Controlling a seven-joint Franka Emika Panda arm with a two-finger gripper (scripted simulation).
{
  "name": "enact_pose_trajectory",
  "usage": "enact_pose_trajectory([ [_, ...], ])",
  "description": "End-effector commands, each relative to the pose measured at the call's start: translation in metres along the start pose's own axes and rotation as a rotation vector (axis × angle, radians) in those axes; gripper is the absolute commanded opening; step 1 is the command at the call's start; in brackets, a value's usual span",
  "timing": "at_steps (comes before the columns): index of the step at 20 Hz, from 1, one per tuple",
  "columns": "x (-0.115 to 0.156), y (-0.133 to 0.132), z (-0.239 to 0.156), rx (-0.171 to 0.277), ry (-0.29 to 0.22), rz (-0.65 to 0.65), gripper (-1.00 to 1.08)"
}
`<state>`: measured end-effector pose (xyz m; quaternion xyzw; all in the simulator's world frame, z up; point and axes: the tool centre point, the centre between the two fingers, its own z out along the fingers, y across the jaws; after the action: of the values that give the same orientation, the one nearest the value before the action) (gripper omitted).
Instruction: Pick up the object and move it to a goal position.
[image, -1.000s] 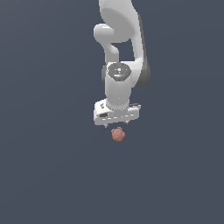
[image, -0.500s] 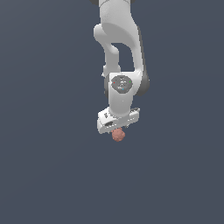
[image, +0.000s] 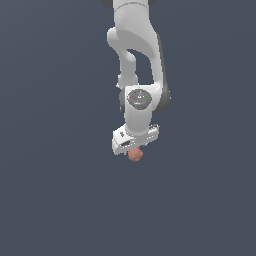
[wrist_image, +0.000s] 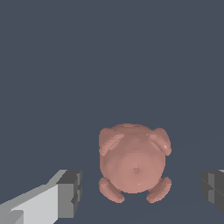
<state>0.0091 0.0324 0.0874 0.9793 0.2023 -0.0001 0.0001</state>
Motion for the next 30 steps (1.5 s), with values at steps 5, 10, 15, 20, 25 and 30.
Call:
enact_pose_trajectory([
  [5, -0.001, -0.001, 0.028, 0.000, 0.000, -0.003, 1.00],
  [10, -0.001, -0.001, 0.046, 0.000, 0.000, -0.005, 1.00],
  [15, 0.000, 0.000, 0.048, 0.000, 0.000, -0.005, -1.00],
  [20, 0.000, 0.000, 0.048, 0.000, 0.000, -0.005, -1.00],
  [25, 0.000, 0.000, 0.047, 0.000, 0.001, -0.005, -1.00],
  [30, -0.003, 0.003, 0.039, 0.000, 0.001, -0.005, -1.00],
])
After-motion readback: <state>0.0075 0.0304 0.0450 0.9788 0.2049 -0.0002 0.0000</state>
